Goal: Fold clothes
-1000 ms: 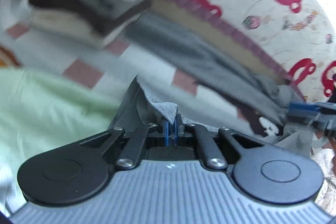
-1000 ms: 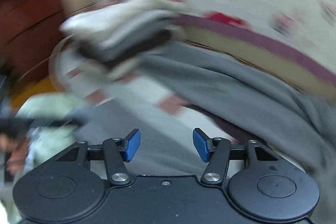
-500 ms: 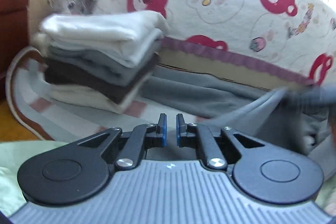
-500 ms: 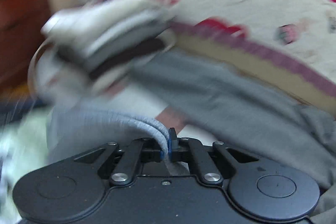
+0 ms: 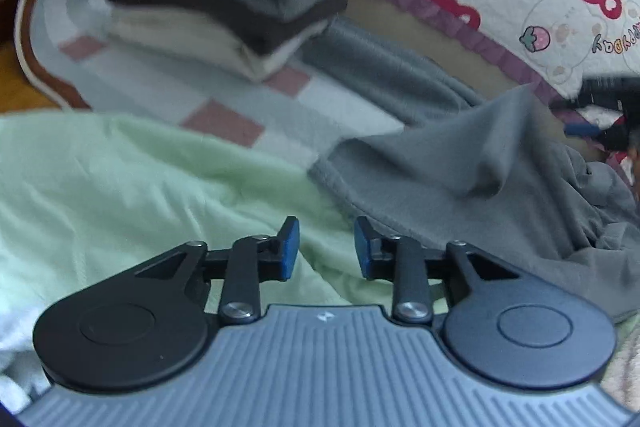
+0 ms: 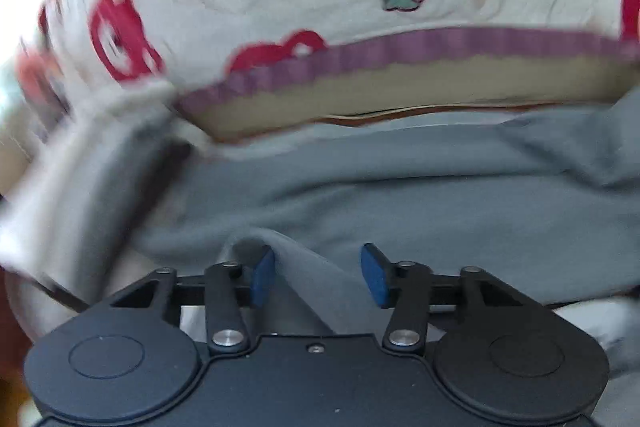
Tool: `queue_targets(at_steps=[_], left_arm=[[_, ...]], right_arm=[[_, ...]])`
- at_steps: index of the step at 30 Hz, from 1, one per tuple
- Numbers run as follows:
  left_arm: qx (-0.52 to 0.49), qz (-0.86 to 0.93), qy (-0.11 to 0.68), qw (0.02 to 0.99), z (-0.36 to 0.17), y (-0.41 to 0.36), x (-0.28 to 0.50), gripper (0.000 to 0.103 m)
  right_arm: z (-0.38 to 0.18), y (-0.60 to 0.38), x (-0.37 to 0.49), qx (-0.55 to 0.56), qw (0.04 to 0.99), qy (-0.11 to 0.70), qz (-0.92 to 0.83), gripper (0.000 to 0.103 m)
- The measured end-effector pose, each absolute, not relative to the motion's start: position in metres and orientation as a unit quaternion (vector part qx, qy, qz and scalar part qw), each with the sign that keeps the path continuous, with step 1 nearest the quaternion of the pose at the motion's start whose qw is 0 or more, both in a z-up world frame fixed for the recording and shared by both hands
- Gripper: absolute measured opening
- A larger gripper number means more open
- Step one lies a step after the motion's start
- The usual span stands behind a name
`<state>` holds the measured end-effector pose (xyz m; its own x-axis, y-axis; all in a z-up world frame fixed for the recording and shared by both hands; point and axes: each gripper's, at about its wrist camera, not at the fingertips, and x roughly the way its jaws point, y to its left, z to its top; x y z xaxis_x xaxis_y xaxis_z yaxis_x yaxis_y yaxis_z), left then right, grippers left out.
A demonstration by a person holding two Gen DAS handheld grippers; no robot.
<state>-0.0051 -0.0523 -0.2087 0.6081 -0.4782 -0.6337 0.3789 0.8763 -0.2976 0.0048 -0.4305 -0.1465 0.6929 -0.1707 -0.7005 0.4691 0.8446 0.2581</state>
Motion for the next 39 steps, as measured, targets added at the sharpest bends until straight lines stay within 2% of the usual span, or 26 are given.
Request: queue_targets(at_steps=[5, 7, 12, 17, 21, 23, 24, 25, 27, 28, 29, 31, 33, 35, 37, 39], left_arm=[[-0.064, -0.256, 0.385, 0.885, -0.213, -0.062, 0.002, 0.033], [-0.063, -0.262, 0.39, 0.88, -0.215, -0.066, 0.005, 0.036], [-0.06, -0.278, 0.403, 0.87, -0.22, -0.075, 0.012, 0.035], [-0.108, -0.28, 0.435, 0.849, -0.231, -0.077, 0.021, 0.036], [-0.16, -0.265, 0.459, 0.833, -0.24, -0.07, 0.029, 0.036], [-0.132, -0.249, 0.464, 0.84, -0.237, -0.076, 0.033, 0.035], [-0.099, -0.241, 0.463, 0.847, -0.234, -0.083, 0.034, 0.029], [-0.069, -0.236, 0.457, 0.855, -0.231, -0.089, 0.034, 0.013], [-0.035, -0.233, 0.446, 0.864, -0.227, -0.098, 0.031, 0.004], [-0.048, -0.233, 0.443, 0.864, -0.226, -0.096, 0.029, 0.004], [-0.063, -0.233, 0.44, 0.865, -0.224, -0.094, 0.027, 0.004], [-0.087, -0.243, 0.428, 0.866, -0.22, -0.089, 0.02, 0.004], [-0.097, -0.264, 0.407, 0.869, -0.211, -0.087, 0.01, 0.005], [-0.098, -0.286, 0.4, 0.865, -0.206, -0.088, 0.004, 0.009], [-0.082, -0.3, 0.397, 0.864, -0.204, -0.093, -0.003, 0.02], [-0.048, -0.303, 0.396, 0.865, -0.205, -0.103, -0.01, 0.025]], right_arm=[[-0.165, -0.429, -0.027, 0.227, 0.88, 0.378, -0.174, 0.054], [-0.172, -0.414, -0.04, 0.212, 0.885, 0.394, -0.13, 0.054], [-0.18, -0.36, -0.074, 0.137, 0.893, 0.429, -0.003, 0.054], [-0.18, -0.321, -0.086, 0.17, 0.866, 0.461, 0.089, 0.055], [-0.185, -0.291, -0.08, 0.037, 0.878, 0.469, 0.085, 0.055], [-0.194, -0.279, -0.077, -0.042, 0.877, 0.473, 0.074, 0.054], [-0.199, -0.278, -0.078, -0.064, 0.877, 0.471, 0.071, 0.054], [-0.204, -0.276, -0.079, -0.085, 0.877, 0.468, 0.067, 0.054], [-0.213, -0.274, -0.082, -0.128, 0.875, 0.462, 0.06, 0.046], [-0.215, -0.274, -0.084, -0.133, 0.877, 0.457, 0.061, 0.024], [-0.21, -0.277, -0.085, -0.112, 0.884, 0.449, 0.067, 0.01], [-0.2, -0.283, -0.088, -0.095, 0.899, 0.424, 0.049, 0.004], [-0.187, -0.287, -0.091, -0.117, 0.915, 0.385, 0.018, 0.004], [-0.175, -0.296, -0.093, -0.114, 0.926, 0.359, -0.015, 0.003], [-0.166, -0.308, -0.094, -0.098, 0.933, 0.343, -0.046, 0.003], [-0.17, -0.321, -0.094, -0.08, 0.929, 0.356, -0.059, 0.003]])
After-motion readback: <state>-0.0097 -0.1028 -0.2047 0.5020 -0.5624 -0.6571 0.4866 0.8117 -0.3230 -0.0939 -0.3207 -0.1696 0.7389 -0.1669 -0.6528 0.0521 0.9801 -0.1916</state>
